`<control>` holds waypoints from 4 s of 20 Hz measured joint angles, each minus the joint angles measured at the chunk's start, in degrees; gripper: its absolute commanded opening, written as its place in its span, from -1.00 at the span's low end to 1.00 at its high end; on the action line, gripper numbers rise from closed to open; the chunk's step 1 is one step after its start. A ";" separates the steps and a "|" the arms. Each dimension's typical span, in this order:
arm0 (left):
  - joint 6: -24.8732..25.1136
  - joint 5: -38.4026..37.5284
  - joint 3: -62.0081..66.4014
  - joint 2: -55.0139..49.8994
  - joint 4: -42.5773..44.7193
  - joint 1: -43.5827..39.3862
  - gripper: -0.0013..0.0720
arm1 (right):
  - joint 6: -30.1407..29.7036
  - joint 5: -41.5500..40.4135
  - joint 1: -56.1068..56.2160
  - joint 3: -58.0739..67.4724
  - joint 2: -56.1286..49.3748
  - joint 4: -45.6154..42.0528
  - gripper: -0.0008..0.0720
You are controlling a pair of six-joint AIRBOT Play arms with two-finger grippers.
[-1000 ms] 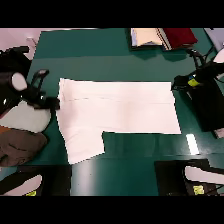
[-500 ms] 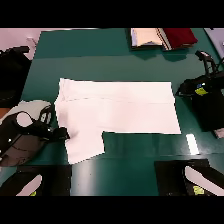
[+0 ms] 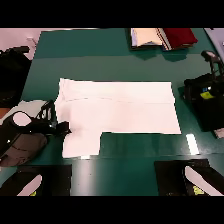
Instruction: Fold the shirts.
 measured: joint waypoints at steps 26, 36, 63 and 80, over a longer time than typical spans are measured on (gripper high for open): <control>2.12 -11.78 6.69 7.52 5.16 -0.02 -0.88 | -7.13 -8.09 -12.68 -26.34 -1.42 8.13 -0.93; -0.66 -16.87 10.45 15.30 7.34 -0.13 -0.88 | -5.18 0.79 -11.98 -15.26 7.43 1.88 -0.94; 2.56 3.82 38.14 -24.63 8.35 -0.11 -0.88 | -6.80 -3.69 -13.03 17.49 -34.84 12.68 0.56; -1.90 15.72 39.15 -27.54 1.79 -17.77 -0.88 | -17.22 -9.18 -13.35 10.25 -38.10 24.92 -0.94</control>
